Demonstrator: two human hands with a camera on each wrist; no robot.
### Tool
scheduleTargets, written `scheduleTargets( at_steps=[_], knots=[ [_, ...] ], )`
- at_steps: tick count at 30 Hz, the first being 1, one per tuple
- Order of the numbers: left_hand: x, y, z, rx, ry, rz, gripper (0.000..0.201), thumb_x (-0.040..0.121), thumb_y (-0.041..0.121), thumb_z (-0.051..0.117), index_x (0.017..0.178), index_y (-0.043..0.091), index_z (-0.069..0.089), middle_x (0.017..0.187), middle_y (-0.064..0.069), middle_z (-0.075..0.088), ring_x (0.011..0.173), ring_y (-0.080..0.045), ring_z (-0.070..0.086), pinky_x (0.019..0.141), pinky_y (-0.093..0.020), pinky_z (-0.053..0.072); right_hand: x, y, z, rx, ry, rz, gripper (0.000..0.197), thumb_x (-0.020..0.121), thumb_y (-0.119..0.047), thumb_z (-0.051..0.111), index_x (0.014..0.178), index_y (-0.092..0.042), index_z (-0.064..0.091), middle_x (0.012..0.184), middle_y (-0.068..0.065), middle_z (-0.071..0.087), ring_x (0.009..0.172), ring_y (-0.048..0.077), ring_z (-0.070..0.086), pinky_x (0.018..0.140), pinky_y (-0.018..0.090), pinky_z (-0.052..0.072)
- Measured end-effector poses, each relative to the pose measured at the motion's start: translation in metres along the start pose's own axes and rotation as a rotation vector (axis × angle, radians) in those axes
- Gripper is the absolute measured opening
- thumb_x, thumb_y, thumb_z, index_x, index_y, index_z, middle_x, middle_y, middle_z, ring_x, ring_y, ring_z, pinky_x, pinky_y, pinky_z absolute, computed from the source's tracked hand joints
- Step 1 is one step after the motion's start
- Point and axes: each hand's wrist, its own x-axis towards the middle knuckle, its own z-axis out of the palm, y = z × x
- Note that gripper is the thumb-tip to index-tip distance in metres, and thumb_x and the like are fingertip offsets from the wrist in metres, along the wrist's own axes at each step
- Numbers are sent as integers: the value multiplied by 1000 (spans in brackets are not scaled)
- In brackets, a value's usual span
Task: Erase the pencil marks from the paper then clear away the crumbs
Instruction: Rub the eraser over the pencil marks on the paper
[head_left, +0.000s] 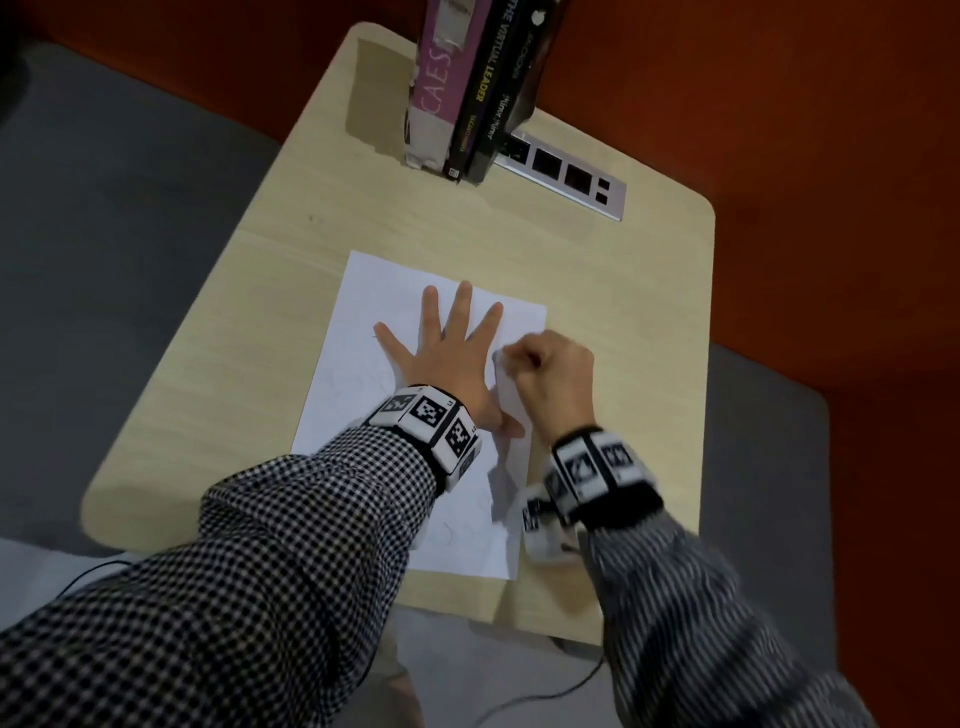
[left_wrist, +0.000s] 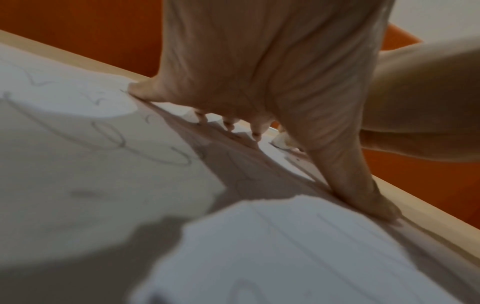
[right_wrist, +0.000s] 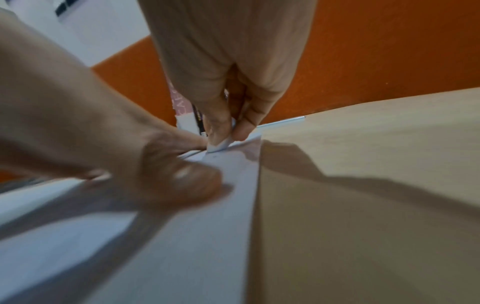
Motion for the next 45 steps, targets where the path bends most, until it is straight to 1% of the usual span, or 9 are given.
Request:
scheduleTargets(
  at_steps=[4,9,14,19,24,30,36,41,45],
  knots=[
    [0,-1,1,16,-7,-7,142,46,83,69,148,41,-19,154,6,-37,141,-29,-34,99,-79,-6,43,-3,-1,66,42,16,12,73,4,62,72,-2,72,74,16,72,72,31,65,68,31,52],
    [1,-2,1,14,-11,0,142,46,83,70,149,41,-18,153,6,-38,141,-29,-34,98,-80,-6,-3,4,-2,-10,4,11,5,76,-5,68,73,-2,71,74,17,69,69,30,62,61,24,40],
    [2,-2,2,17,-2,3,142,45,85,68,148,42,-19,153,6,-38,141,-29,-34,98,-80,-5,42,1,-3,63,40,5,7,74,1,64,73,1,72,74,20,71,71,33,65,69,41,54],
    [2,-1,1,11,-13,-3,141,47,82,71,149,42,-18,153,7,-38,141,-28,-34,98,-79,-7,-17,6,-4,32,-20,29,6,77,-2,67,72,-3,70,75,17,68,71,30,63,63,28,45],
    [2,-1,1,46,-13,-1,142,46,86,67,148,41,-21,152,6,-39,141,-30,-34,99,-80,-3,31,7,-6,127,27,75,8,72,4,67,72,-3,71,76,17,71,74,33,66,71,46,54],
    [1,0,1,28,-20,-7,142,48,82,70,148,40,-20,152,6,-39,140,-29,-35,98,-80,-6,-20,10,-7,111,-30,86,4,76,-2,67,74,-3,70,78,17,69,74,33,63,67,42,53],
    [2,-2,1,48,-13,0,142,46,85,68,148,41,-21,152,6,-40,140,-30,-35,98,-79,-5,35,11,-8,105,47,81,8,73,2,66,74,-3,72,77,16,71,73,32,65,70,42,55],
    [2,-1,2,33,-17,-1,142,46,84,69,148,40,-20,152,6,-39,140,-29,-35,97,-79,-7,-27,9,-10,59,-33,67,5,78,-4,69,74,-1,71,77,18,68,71,31,63,64,35,50],
    [2,-1,3,44,-19,4,142,47,84,69,148,40,-21,152,6,-40,140,-30,-35,98,-79,-5,15,11,-9,79,21,71,8,72,2,67,74,-4,72,78,16,71,73,32,65,70,40,54]
  ],
)
